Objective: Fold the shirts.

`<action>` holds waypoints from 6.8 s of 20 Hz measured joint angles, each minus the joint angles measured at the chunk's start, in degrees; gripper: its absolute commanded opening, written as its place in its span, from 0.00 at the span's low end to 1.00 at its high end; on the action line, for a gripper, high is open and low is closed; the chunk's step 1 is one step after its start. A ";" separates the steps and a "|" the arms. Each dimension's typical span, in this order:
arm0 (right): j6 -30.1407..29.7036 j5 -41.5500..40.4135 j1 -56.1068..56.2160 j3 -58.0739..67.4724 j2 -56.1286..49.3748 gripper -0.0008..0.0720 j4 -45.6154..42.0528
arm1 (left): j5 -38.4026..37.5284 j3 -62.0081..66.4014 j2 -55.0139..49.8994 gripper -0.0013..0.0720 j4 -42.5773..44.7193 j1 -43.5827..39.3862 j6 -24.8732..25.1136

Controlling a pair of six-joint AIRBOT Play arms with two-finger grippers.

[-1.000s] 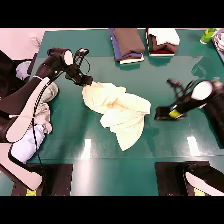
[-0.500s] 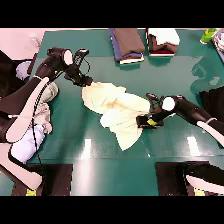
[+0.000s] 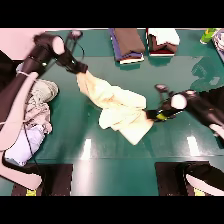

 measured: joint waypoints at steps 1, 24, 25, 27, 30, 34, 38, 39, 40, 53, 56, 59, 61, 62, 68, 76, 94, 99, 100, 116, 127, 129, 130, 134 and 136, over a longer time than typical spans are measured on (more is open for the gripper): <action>-0.02 1.07 -2.08 0.74 2.82 0.04 -1.38 | 0.98 0.98 2.16 0.05 0.48 0.00 0.00; -20.20 15.45 -27.43 73.09 4.22 0.04 -1.44 | 8.76 8.85 38.42 0.05 0.33 0.04 -0.13; -20.26 14.93 -27.45 71.08 2.49 0.04 0.04 | 5.81 8.83 35.36 0.05 0.70 0.07 -0.11; -20.41 13.99 -26.75 66.10 -1.29 0.04 2.67 | -0.11 8.35 27.87 0.05 1.14 0.09 0.00; -20.59 12.09 -23.37 57.48 -8.31 0.04 4.13 | -4.33 5.40 15.98 0.05 1.88 0.09 0.24; -20.83 7.76 -17.77 49.57 -19.08 0.04 2.95 | -3.21 1.31 1.88 0.05 2.34 0.09 0.33; -20.85 4.92 -14.01 49.55 -28.11 0.36 2.27 | 0.63 0.00 -6.23 0.20 3.45 0.76 0.42; -20.85 4.96 -13.44 50.64 -29.77 0.62 2.29 | 1.18 -0.13 -7.15 0.59 3.45 1.29 0.37; -20.92 5.20 -13.20 51.89 -30.88 0.62 2.29 | 1.09 -0.24 -7.58 0.68 3.37 2.03 0.28; -20.90 15.61 -29.38 20.35 -7.56 0.66 1.22 | -4.74 -26.29 15.41 0.67 -7.63 11.72 0.28; -20.90 16.04 -35.95 6.60 -1.20 0.66 0.02 | -1.53 -37.11 21.70 0.67 -11.15 11.96 0.35; -20.90 15.26 -40.13 -3.50 2.47 0.66 -0.39 | 0.37 -43.12 24.39 0.67 -13.00 11.96 0.37; -20.90 14.05 -41.38 -7.98 3.69 0.66 -0.37 | 1.31 -45.05 25.22 0.67 -13.51 11.98 0.39; -20.90 13.27 -41.77 -9.73 4.09 0.66 -0.37 | 1.60 -45.66 25.46 0.67 -13.70 12.00 0.39; -20.87 10.78 -42.66 -15.02 4.26 0.66 -0.63 | 2.54 -46.95 26.05 0.67 -14.29 12.00 0.42; -20.83 10.49 -38.80 -16.06 2.23 0.04 -0.09 | 0.22 -47.17 26.08 0.69 -14.34 12.00 0.42; -20.92 7.82 -36.00 -16.13 7.72 0.04 0.59 | 9.60 -67.10 26.05 0.04 -29.68 12.02 3.72; -20.92 8.33 -35.87 -12.55 7.74 0.04 0.81 | 10.21 -66.10 26.84 0.05 -29.68 12.00 6.99; -20.94 9.01 -35.56 -10.71 7.78 0.04 0.85 | 10.36 -64.61 27.82 0.05 -29.46 12.02 7.21; -20.98 9.18 -24.94 57.31 19.23 0.04 -2.93 | 3.76 8.66 46.40 0.05 -12.26 11.98 4.50; -20.96 19.54 -24.76 63.45 4.98 0.04 -5.35 | 0.07 1.38 36.04 0.05 -10.58 11.98 3.06; -20.96 20.00 -24.76 57.94 0.66 0.04 -5.29 | -0.72 -4.28 30.38 0.05 -10.56 11.96 3.04; -20.96 19.98 -24.76 55.34 -1.79 0.04 -5.22 | -0.66 -6.84 27.17 0.05 -10.51 11.96 3.04; -20.96 16.31 -24.76 47.01 -13.88 0.04 -5.07 | 3.23 -12.98 13.16 0.05 -10.43 11.98 3.06; -20.96 13.99 -24.76 46.03 -19.69 0.04 -4.98 | 6.38 -13.86 7.43 0.05 -10.45 11.98 3.10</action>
